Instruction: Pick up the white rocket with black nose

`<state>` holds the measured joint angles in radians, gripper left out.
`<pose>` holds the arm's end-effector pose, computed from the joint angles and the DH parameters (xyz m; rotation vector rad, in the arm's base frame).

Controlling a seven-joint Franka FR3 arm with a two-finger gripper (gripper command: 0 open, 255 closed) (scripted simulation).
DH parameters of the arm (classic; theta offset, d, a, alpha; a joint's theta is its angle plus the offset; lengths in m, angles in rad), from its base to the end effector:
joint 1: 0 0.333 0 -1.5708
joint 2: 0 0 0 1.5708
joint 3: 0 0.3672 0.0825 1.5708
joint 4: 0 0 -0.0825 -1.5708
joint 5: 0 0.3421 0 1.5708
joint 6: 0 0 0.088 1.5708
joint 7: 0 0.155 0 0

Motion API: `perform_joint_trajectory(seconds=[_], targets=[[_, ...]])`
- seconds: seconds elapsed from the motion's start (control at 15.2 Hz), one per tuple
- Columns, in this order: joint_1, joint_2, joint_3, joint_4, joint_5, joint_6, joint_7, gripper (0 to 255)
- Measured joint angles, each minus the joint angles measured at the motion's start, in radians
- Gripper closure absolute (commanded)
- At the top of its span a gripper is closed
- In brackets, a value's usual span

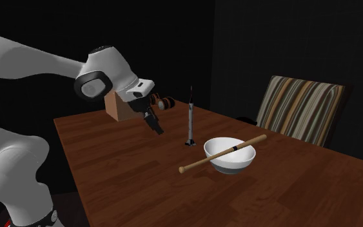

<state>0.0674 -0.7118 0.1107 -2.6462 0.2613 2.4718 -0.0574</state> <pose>0.3206 0.0705 0.5311 -2.8706 -0.0976 -0.7787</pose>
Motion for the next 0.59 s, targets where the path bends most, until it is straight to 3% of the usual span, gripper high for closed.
perform_joint_trajectory(seconds=[0.4, 0.59], targets=[[0.058, 0.216, 0.045, -0.031, 0.071, 0.389, -0.014, 0], [0.095, 0.372, 0.047, 0.015, 0.101, 0.573, -0.032, 0]])
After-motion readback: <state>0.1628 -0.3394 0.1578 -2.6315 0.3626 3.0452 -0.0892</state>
